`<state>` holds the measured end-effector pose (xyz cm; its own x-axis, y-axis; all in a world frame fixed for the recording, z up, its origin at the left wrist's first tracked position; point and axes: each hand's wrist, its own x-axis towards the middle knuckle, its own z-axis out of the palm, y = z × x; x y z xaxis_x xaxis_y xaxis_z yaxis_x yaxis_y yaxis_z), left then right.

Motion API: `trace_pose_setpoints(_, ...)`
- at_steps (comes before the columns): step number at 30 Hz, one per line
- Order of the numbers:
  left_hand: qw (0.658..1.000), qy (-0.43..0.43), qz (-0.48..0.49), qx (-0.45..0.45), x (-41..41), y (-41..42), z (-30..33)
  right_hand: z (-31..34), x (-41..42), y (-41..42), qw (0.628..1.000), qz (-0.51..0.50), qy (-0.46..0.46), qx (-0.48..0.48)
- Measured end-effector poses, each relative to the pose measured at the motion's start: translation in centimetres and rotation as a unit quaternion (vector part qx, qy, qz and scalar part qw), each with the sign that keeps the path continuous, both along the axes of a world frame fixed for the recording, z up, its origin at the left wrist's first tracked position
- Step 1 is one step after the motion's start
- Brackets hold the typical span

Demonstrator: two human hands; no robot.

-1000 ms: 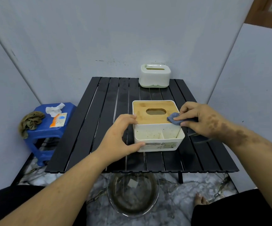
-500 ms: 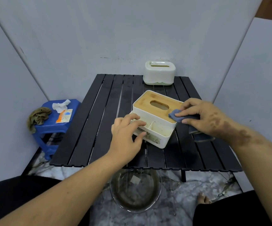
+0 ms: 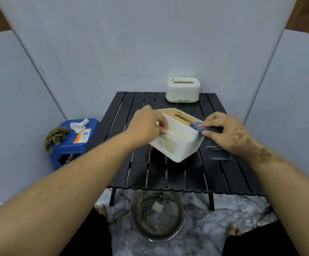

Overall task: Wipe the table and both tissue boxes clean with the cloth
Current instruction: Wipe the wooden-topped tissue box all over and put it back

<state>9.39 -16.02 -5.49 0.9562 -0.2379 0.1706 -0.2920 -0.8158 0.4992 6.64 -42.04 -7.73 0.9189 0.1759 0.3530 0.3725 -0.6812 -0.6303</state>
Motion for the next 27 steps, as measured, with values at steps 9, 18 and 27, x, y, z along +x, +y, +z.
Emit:
trace_pose_setpoints(9, 0.946, 0.138, -0.201, 0.212, 5.5, -1.5, 9.0, 1.0, -2.2, 2.8, 0.994, 0.053, 0.038, 0.091)
trace_pose_setpoints(18, 0.935, 0.119, -0.254, 0.218, 6.2, -2.0, 7.5, -0.3, -2.8, 3.8, 0.993, 0.062, 0.068, 0.068)
trace_pose_setpoints(27, 0.992, -0.094, -0.088, -0.005, -1.4, 5.5, 3.5, -0.6, -3.1, 3.8, 0.990, 0.053, 0.092, 0.090)
